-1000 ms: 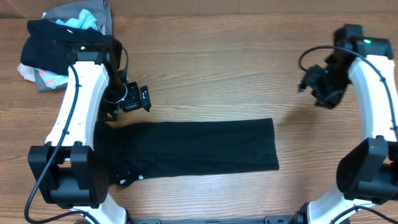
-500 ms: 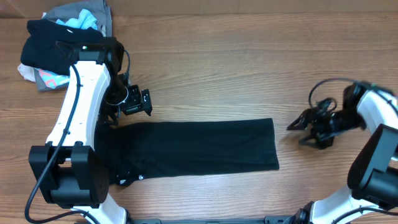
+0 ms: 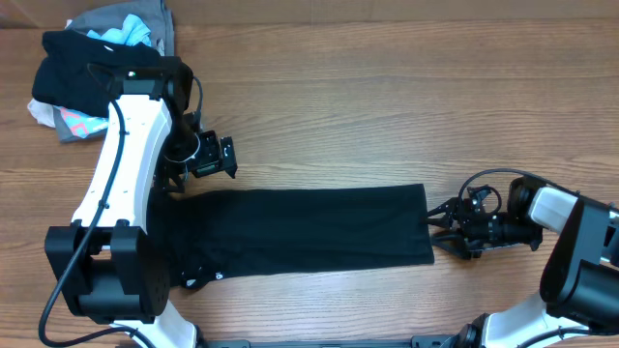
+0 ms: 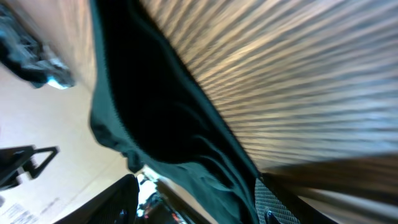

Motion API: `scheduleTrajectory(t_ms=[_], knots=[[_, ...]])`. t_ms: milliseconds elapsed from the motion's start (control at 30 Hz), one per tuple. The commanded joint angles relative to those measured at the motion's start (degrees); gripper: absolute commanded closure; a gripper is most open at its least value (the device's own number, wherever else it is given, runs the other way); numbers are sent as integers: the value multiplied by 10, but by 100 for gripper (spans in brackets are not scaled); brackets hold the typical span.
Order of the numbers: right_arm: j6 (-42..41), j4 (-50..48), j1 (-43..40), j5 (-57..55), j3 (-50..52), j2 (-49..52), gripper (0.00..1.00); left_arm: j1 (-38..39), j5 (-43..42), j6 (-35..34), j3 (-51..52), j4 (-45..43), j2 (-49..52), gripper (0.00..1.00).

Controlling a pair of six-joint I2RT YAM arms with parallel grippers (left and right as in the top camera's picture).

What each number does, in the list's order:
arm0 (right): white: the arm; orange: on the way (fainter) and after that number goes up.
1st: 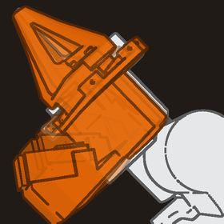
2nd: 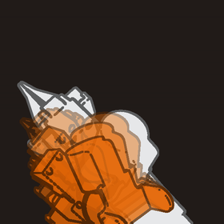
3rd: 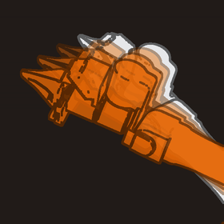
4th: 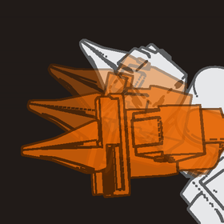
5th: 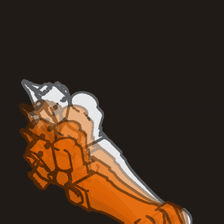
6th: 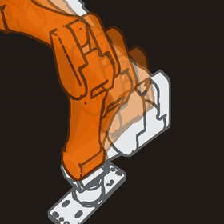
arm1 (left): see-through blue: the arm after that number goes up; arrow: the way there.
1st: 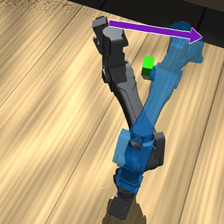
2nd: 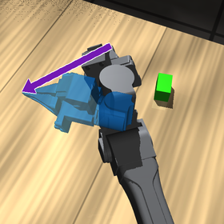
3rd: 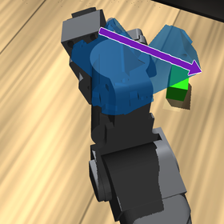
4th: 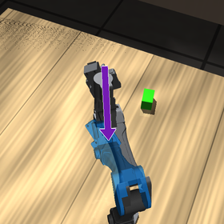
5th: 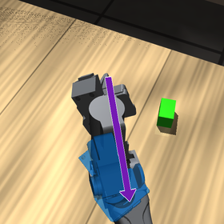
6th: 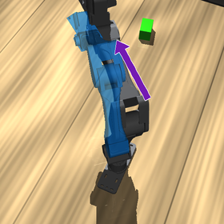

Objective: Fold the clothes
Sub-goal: 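Release the right gripper and move it to the strip's right end, then grasp the black strip's right end with the right gripper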

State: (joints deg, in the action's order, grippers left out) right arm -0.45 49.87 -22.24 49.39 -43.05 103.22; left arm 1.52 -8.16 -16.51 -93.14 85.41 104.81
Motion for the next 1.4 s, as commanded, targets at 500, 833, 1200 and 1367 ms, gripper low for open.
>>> scheduleTrajectory(t_ms=[500,833,1200,1367], knots=[[-43,-44,26,-73,25,17,92,4,-5,-2,-3,-10,1,0],[-57,-18,26,-94,-18,6,96,4,-5,-2,-3,-13,1,0],[-110,105,26,-219,-130,-140,96,4,-5,-2,-3,-19,1,0],[-135,112,26,-275,-131,-181,96,4,-5,-2,-3,-17,1,0]])
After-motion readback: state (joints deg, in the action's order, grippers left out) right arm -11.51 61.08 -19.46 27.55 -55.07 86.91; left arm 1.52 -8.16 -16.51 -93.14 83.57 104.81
